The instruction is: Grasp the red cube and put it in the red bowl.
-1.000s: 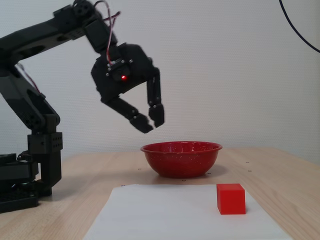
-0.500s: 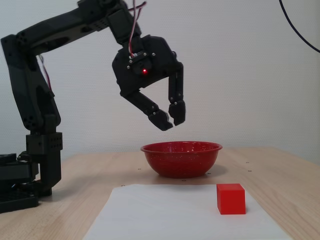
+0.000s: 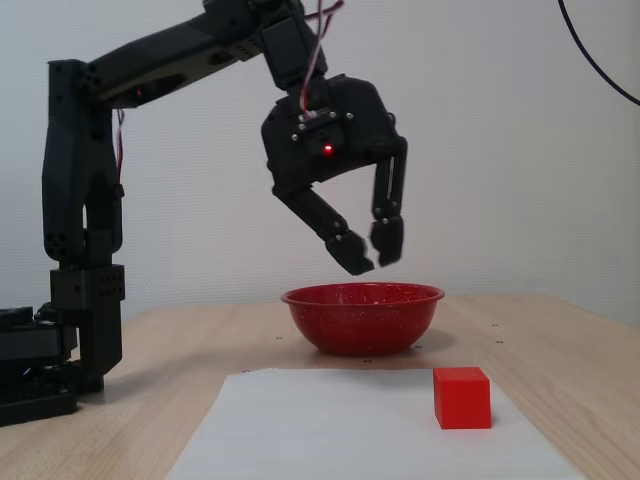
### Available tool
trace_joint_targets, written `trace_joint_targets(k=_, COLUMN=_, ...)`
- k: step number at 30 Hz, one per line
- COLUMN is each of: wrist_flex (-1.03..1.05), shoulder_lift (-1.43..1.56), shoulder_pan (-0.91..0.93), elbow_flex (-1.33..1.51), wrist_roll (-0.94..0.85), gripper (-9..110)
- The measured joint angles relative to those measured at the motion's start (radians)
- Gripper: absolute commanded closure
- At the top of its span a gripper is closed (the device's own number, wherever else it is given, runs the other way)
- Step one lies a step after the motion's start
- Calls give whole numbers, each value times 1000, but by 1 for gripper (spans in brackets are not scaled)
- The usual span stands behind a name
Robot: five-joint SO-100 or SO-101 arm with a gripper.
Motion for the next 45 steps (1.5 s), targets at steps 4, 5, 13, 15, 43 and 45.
trace_joint_targets(k=4, wrist_flex=28, shoulder_lift=-75, shoulder_pan=5, elbow_flex=-77, wrist_roll=29, gripper=93)
trace_joint_targets(k=5, wrist_flex=38, shoulder_lift=-92, shoulder_pan=5, elbow_flex=-97, wrist_roll=34, gripper=92)
trace_joint_targets(k=13, wrist_flex=92, shoulder_lift=-253, shoulder_pan=-17, elbow_flex=-278, wrist_roll=35, gripper=86)
trace_joint_targets(k=15, wrist_flex=110, shoulder_lift=-291, shoulder_pan=-12, elbow_flex=-328, wrist_roll=35, gripper=86)
trace_joint_targets(k=43, wrist_flex=129, shoulder_lift=-649, shoulder_pan=-43, elbow_flex=-696, wrist_roll=126, gripper=43)
trace_joint_targets(k=45, wrist_flex=129, shoulder_lift=-670, shoulder_pan=-43, elbow_flex=-726, wrist_roll=133, gripper=43)
